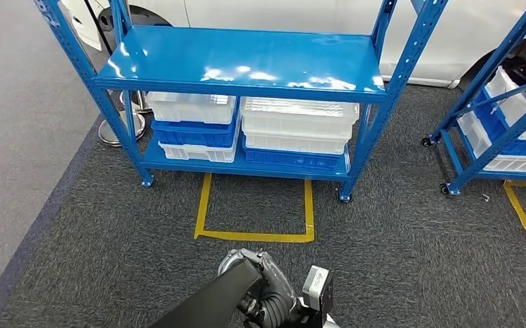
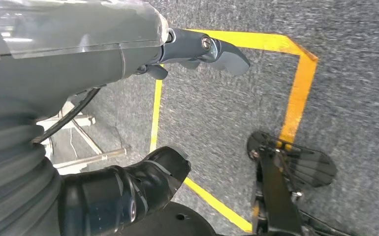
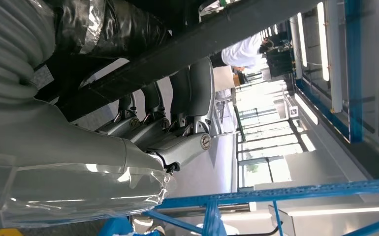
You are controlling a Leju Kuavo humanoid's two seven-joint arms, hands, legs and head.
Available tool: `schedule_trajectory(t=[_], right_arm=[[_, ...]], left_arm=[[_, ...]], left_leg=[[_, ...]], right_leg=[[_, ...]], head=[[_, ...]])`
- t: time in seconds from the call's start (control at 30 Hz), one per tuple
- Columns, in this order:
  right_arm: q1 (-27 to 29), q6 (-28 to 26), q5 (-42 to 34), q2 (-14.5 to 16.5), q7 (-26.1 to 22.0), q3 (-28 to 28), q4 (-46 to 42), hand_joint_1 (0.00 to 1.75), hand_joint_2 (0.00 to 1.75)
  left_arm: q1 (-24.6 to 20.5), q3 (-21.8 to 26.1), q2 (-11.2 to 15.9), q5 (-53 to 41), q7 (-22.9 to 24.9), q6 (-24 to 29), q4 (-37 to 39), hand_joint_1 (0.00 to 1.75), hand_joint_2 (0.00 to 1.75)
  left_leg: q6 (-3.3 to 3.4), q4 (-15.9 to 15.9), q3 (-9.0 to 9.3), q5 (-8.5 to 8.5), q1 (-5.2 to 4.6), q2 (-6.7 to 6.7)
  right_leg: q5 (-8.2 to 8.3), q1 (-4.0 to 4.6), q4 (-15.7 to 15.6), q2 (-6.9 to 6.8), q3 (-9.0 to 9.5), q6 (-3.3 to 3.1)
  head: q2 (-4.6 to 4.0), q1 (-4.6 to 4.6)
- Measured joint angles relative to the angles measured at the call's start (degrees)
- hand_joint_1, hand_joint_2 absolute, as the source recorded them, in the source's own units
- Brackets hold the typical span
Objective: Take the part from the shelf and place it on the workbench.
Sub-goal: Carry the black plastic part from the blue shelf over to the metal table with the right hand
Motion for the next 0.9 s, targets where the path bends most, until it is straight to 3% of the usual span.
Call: schedule_trajectory(t=[0.1,0.13,0.17,0.2,0.27,0.3,0.37,0.4,0.47,0.5,0.53,0.6,0.63,0.67,0.73,0.77,0.8,0.87,0.9], right_arm=[[0.5,0.4,-0.3,-0.4,-0.2,0.0,-0.9,1.75,1.75],[0.8,0.5,-0.4,-0.6,-0.3,-0.1,-1.3,1.75,1.75],[1.0,0.5,-0.6,-0.8,-0.4,-0.1,-1.7,1.75,1.75],[1.3,0.6,-0.7,-1.0,-0.5,-0.1,-2.2,1.75,1.75],[1.7,0.9,-0.9,-1.3,-0.6,-0.1,-3.0,1.75,1.75],[1.9,1.1,-1.0,-1.4,-0.6,-0.1,-3.5,1.75,1.75],[2.2,1.4,-1.1,-1.5,-0.6,-0.1,-4.7,1.75,1.75],[2.3,1.5,-1.2,-1.6,-0.7,-0.2,-5.2,1.75,1.75],[2.8,1.6,-1.4,-1.8,-0.7,-0.2,-5.7,1.75,1.75],[3.1,1.7,-1.5,-1.9,-0.7,-0.3,-5.9,1.75,1.75],[3.3,1.7,-1.5,-2.0,-0.7,-0.3,-6.0,1.75,1.75],[3.5,1.7,-1.6,-2.1,-0.7,-0.4,-6.2,1.75,1.75],[3.5,1.7,-1.6,-2.1,-0.7,-0.4,-6.3,1.75,1.75],[3.5,1.7,-1.6,-2.1,-0.7,-0.4,-6.4,1.75,1.75],[3.6,1.7,-1.6,-2.1,-0.7,-0.5,-6.5,1.75,1.75],[3.6,1.7,-1.6,-2.1,-0.7,-0.5,-6.5,1.75,1.75],[3.7,1.7,-1.6,-2.1,-0.7,-0.5,-6.7,1.75,1.75],[3.9,1.7,-1.5,-2.2,-0.8,-0.5,-7.2,1.75,1.75],[4.0,1.7,-1.5,-2.2,-0.9,-0.6,-7.4,1.75,1.75]], left_arm=[[-0.1,-0.2,0.0,0.0,0.1,-0.1,0.0,0.00,1.75],[-0.1,-0.2,0.0,0.0,0.1,-0.1,0.0,0.00,1.75],[-0.1,-0.2,0.0,0.0,0.1,-0.2,0.0,0.00,1.75],[-0.1,-0.2,0.0,-0.1,0.1,-0.3,0.0,0.00,1.75],[-0.2,-0.2,0.0,0.0,0.2,-0.6,0.0,0.00,1.75],[-0.2,-0.3,0.0,0.0,0.3,-0.7,0.0,0.00,1.75],[-0.2,-0.3,0.0,0.0,0.4,-1.0,0.0,0.00,1.75],[-0.1,-0.3,0.0,0.0,0.4,-1.1,0.0,0.00,1.75],[0.0,-0.3,0.1,0.0,0.5,-1.2,0.0,0.00,1.75],[0.1,-0.3,0.0,0.0,0.5,-1.2,0.1,0.00,1.75],[0.2,-0.3,0.0,0.0,0.6,-1.2,0.1,0.00,1.75],[0.3,-0.3,-0.1,0.0,0.6,-1.2,0.1,0.00,1.75],[0.3,-0.3,-0.1,0.0,0.6,-1.2,0.1,0.00,1.75],[0.3,-0.3,-0.1,0.0,0.6,-1.2,0.1,0.00,1.75],[0.2,-0.3,0.0,0.0,0.6,-1.2,0.1,0.00,1.75],[0.2,-0.3,0.0,0.0,0.6,-1.2,0.1,0.00,1.75],[0.1,-0.3,0.0,0.0,0.6,-1.2,0.1,0.00,1.75],[-0.1,-0.3,0.0,0.1,0.6,-1.2,0.1,0.00,1.75],[-0.1,-0.3,0.0,0.1,0.6,-1.3,0.1,0.00,1.75]], left_leg=[[1.05,0.0,-2.65,2.44,-0.10,0.42],[1.12,0.0,-3.70,3.29,-0.19,0.47],[1.11,0.1,-4.85,4.16,-0.29,0.51],[1.04,0.2,-6.11,5.01,-0.37,0.52],[0.80,0.6,-8.37,6.57,-0.52,0.49],[0.59,0.8,-9.27,7.20,-0.63,0.45],[0.04,1.1,-10.59,8.62,-0.70,0.38],[-0.28,1.1,-11.15,9.44,-0.62,0.38],[-0.93,1.0,-12.10,10.63,-0.30,0.34],[-1.20,1.5,-12.55,9.70,-0.16,0.28],[-1.42,2.9,-13.03,7.47,-0.07,0.22],[-1.64,9.0,-14.09,0.86,0.08,0.15],[-1.68,13.0,-14.45,-1.50,0.09,0.15],[-1.66,16.4,-14.47,-2.31,0.07,0.14],[-1.51,18.4,-12.44,-0.09,0.04,0.13],[-1.42,16.5,-10.00,1.35,0.03,0.13],[-1.31,12.8,-6.46,1.66,-0.02,0.11],[-0.99,3.8,0.28,-0.56,-0.23,0.04],[-0.75,0.8,2.15,-1.81,-0.39,-0.01]], right_leg=[[-9.22,-0.14,8.8,0.26,-1.84,0.47],[-10.63,-0.16,12.1,0.27,-2.01,0.55],[-10.35,-0.18,14.4,0.27,-1.65,0.56],[-8.86,-0.19,15.3,0.27,-0.59,0.51],[-6.03,-0.19,11.7,0.27,4.15,0.16],[-6.11,-0.06,7.4,0.29,7.96,-0.04],[-8.69,0.34,-1.2,0.37,14.02,-0.41],[-9.47,0.66,-3.9,0.42,15.29,-0.57],[-9.07,0.80,-5.1,0.30,14.45,-1.19],[-8.27,0.74,-5.2,0.21,13.71,-1.62],[-7.42,0.62,-5.3,0.09,12.95,-2.08],[-5.82,0.67,-5.2,-0.05,11.19,-2.63],[-5.11,0.75,-5.0,-0.14,10.22,-2.74],[-4.40,0.82,-4.7,-0.21,9.15,-2.73],[-3.07,0.84,-4.0,-0.30,6.79,-2.61],[-2.46,0.80,-3.5,-0.31,5.60,-2.50],[-1.95,0.81,-3.0,-0.28,4.57,-2.32],[-0.98,0.87,-2.0,-0.28,3.18,-1.80],[-0.48,0.88,-1.8,-0.34,2.85,-1.51]], head=[[-0.01,0.02],[-0.01,0.01],[-0.01,0.01],[-0.01,0.00],[-0.01,-0.03],[-0.01,-0.02],[-0.01,-0.03],[-0.01,-0.04],[-0.01,-0.03],[-0.01,-0.02],[-0.01,-0.01],[-0.01,-0.02],[-0.01,-0.03],[-0.01,-0.03],[-0.01,-0.03],[-0.01,-0.04],[-0.01,-0.04],[-0.01,-0.03],[-0.01,-0.02]])
